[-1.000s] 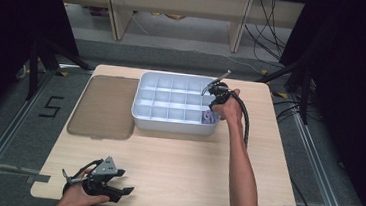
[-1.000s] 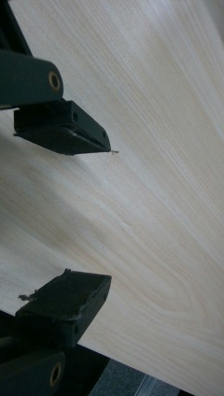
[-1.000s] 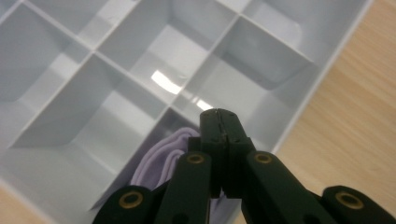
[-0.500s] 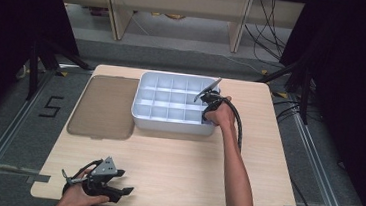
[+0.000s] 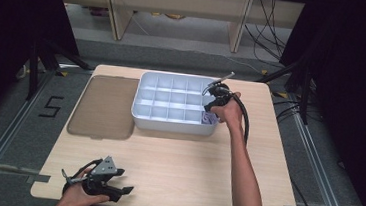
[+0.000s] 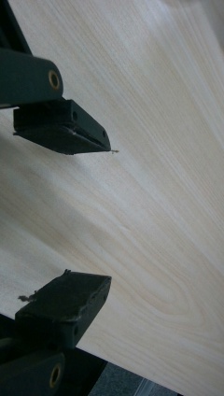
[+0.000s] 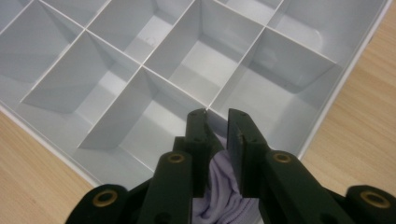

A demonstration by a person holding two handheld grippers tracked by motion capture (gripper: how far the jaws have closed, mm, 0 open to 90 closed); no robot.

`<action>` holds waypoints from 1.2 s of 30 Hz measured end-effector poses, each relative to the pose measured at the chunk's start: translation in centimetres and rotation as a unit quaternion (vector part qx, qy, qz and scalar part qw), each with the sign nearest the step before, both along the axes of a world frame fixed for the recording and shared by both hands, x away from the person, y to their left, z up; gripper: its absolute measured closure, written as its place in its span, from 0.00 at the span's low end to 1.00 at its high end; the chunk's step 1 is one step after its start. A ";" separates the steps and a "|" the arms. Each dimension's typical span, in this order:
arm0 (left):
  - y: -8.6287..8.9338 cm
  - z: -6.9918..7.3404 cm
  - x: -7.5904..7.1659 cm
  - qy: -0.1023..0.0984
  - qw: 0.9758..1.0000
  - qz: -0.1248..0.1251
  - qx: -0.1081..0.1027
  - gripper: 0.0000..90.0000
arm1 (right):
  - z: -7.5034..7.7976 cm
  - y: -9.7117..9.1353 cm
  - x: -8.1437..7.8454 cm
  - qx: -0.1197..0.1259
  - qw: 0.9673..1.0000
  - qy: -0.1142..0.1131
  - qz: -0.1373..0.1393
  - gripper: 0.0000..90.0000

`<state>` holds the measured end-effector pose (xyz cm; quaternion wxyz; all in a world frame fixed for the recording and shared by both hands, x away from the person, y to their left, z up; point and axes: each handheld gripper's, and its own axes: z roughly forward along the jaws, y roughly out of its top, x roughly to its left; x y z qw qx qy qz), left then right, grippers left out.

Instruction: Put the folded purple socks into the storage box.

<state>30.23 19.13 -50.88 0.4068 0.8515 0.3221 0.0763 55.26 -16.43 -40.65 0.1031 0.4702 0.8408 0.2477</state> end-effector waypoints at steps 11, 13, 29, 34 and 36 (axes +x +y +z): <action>0.5 0.1 0.4 -0.007 1.000 0.009 0.004 0.30 | 2.0 -0.4 -1.6 0.034 0.998 -0.043 -0.008 0.63; 0.5 0.1 0.3 -0.001 1.000 0.019 0.002 0.30 | 2.2 -0.5 -2.0 0.042 0.998 -0.051 -0.007 0.59; 0.7 0.2 0.4 -0.005 1.000 0.025 0.009 0.25 | 2.2 0.7 -4.6 0.079 0.995 -0.057 0.000 0.49; 0.8 0.4 0.5 -0.012 1.000 0.026 0.012 0.24 | 1.7 1.0 -5.1 0.088 0.994 -0.057 -0.005 0.46; 0.8 0.4 0.5 -0.010 1.000 0.025 0.010 0.24 | 1.5 0.9 -5.2 0.087 0.994 -0.062 0.005 0.45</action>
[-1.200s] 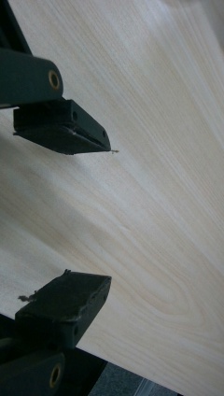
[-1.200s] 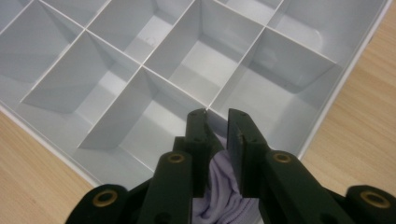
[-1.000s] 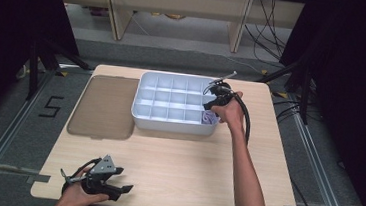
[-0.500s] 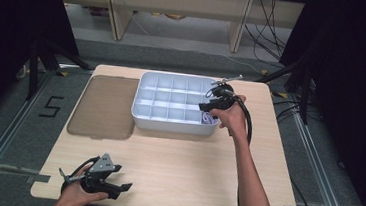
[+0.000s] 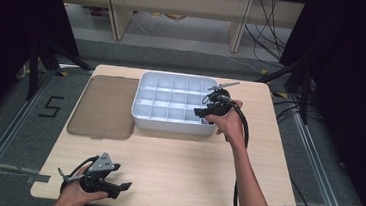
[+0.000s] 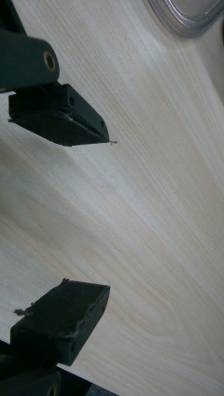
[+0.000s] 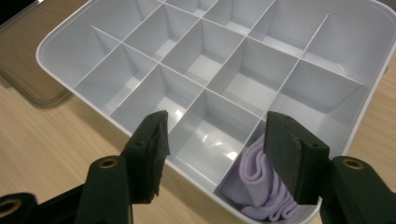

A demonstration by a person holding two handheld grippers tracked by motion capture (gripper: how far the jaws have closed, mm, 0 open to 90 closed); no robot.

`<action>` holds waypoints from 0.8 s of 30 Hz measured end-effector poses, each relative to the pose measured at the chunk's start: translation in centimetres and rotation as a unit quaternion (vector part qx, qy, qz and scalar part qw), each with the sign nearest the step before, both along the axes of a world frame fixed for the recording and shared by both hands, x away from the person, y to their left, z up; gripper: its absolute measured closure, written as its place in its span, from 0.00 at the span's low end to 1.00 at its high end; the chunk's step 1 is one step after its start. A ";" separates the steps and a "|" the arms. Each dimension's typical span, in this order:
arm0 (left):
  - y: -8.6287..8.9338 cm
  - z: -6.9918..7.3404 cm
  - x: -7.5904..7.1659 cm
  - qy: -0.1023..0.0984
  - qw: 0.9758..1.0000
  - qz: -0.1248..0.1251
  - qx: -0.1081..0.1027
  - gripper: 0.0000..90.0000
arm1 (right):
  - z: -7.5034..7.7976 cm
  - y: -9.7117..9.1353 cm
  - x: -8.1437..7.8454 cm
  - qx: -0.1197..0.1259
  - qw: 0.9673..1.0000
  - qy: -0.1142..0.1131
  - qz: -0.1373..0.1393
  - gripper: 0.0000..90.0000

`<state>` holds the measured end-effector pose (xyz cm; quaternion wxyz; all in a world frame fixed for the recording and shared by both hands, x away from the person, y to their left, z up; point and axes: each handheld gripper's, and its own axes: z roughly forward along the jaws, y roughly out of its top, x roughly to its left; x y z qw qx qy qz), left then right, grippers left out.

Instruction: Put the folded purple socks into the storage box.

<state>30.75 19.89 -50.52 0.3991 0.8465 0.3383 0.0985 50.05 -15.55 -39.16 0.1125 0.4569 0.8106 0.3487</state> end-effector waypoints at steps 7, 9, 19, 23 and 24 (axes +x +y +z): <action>-0.3 -0.1 -0.1 0.006 1.000 0.012 -0.021 0.22 | -0.1 0.5 -0.9 0.004 1.000 0.003 0.003 0.43; -0.2 0.0 -0.1 0.005 1.000 0.011 -0.017 0.22 | -0.2 0.6 -1.0 0.007 1.000 -0.003 0.006 0.41; 0.0 0.0 0.0 0.002 1.000 0.008 -0.012 0.22 | -0.3 1.1 -2.2 0.015 1.000 -0.001 0.006 0.37; 0.1 0.0 0.0 0.009 1.000 0.014 -0.013 0.22 | -0.7 1.2 -2.7 0.019 1.000 -0.007 0.006 0.35; 0.2 0.1 0.1 0.004 1.000 0.008 -0.009 0.21 | -0.6 1.2 -2.9 0.016 1.000 0.005 0.012 0.34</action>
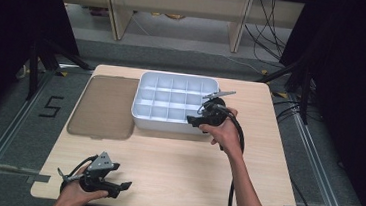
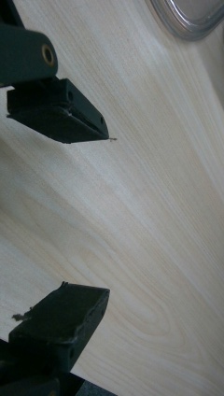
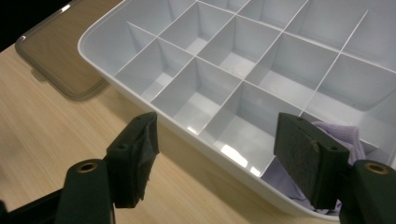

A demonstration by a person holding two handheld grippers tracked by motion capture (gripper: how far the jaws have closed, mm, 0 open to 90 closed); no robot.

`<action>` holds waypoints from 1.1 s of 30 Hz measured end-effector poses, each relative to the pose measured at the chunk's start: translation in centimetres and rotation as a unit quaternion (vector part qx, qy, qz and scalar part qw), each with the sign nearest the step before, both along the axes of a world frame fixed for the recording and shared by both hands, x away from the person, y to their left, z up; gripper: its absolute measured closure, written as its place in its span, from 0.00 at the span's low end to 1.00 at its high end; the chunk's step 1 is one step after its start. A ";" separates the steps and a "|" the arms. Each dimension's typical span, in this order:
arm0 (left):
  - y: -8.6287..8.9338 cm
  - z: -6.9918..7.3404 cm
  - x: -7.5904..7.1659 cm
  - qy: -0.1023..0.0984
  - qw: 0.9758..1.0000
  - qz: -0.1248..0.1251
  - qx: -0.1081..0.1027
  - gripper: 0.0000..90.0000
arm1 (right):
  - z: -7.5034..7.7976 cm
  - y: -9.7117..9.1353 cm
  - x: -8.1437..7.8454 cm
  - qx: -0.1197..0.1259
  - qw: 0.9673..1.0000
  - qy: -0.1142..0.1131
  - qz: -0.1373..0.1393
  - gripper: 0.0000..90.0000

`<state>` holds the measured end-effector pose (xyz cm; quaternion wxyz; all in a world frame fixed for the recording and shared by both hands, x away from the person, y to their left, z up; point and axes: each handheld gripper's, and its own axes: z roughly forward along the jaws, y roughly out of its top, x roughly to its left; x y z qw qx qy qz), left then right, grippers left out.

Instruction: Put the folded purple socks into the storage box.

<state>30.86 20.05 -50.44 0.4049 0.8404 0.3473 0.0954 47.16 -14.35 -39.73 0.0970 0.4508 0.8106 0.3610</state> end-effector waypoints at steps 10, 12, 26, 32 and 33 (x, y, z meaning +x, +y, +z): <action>0.1 0.1 0.0 0.001 1.000 0.003 -0.002 0.20 | -1.0 0.5 -0.9 0.012 1.000 -0.014 0.020 0.33; 0.1 0.0 0.1 0.001 1.000 0.004 -0.002 0.20 | -1.0 0.7 -1.3 0.014 1.000 0.001 0.008 0.33; 0.1 0.0 0.0 0.005 1.000 0.011 -0.004 0.20 | -1.5 1.1 -2.9 0.045 0.997 -0.032 0.045 0.24; 0.1 0.1 0.1 0.002 1.000 0.005 -0.001 0.20 | -1.7 1.2 -3.6 0.059 0.996 -0.039 0.056 0.23; 0.1 0.1 0.1 0.002 1.000 0.005 -0.001 0.20 | -1.7 1.2 -3.7 0.062 0.996 -0.035 0.060 0.23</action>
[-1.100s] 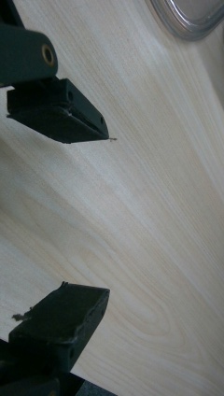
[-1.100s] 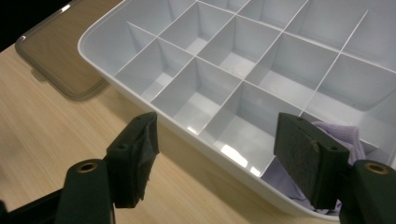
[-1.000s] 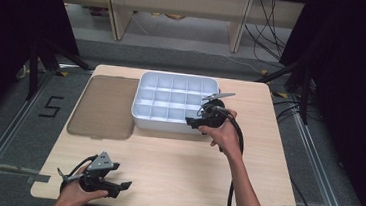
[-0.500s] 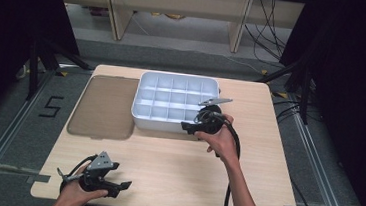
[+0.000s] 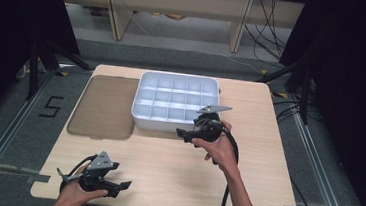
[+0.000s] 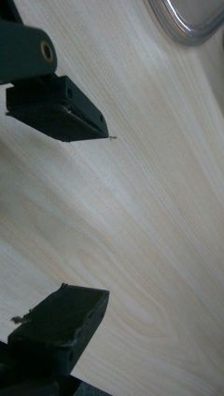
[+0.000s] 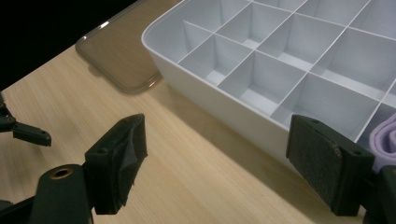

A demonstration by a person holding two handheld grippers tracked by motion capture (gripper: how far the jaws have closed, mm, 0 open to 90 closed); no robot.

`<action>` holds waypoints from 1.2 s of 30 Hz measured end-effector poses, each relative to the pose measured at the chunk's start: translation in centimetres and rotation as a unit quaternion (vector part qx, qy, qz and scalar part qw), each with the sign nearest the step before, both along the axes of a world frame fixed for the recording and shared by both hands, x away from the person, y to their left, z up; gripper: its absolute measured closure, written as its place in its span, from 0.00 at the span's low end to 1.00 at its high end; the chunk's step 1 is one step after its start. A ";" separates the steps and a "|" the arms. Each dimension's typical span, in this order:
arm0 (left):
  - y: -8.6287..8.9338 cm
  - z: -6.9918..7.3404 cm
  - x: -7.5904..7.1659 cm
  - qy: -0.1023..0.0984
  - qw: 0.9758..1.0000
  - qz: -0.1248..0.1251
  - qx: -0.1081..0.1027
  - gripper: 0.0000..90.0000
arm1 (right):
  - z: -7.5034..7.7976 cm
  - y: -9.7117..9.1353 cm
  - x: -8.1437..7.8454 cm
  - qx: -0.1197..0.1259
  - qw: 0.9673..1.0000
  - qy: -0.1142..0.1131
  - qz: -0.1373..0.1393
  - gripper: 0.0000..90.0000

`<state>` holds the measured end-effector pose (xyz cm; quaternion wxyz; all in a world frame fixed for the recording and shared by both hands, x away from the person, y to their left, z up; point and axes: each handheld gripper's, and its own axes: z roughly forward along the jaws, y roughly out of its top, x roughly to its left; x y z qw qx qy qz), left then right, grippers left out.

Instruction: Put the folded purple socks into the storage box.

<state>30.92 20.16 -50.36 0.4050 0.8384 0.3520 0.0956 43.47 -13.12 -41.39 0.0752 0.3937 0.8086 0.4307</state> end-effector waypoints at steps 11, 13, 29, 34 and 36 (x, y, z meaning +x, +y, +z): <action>-0.1 0.0 -0.1 0.007 1.000 0.006 -0.005 0.20 | -0.6 0.2 -0.8 -0.001 1.000 -0.004 0.014 0.21; 0.0 0.0 0.0 0.000 1.000 -0.001 0.000 0.20 | -0.7 0.3 -1.0 -0.002 1.000 -0.001 0.014 0.20; 0.1 0.0 0.0 0.000 1.000 -0.001 0.001 0.20 | -0.8 0.9 -2.6 -0.008 0.999 -0.011 0.031 0.19; 0.1 0.0 0.0 0.001 1.000 -0.001 0.002 0.20 | -1.2 1.0 -3.0 -0.012 0.999 -0.011 0.030 0.19; 0.1 0.0 0.0 0.001 1.000 -0.001 0.002 0.20 | -1.1 0.9 -3.2 -0.021 0.999 -0.016 0.025 0.19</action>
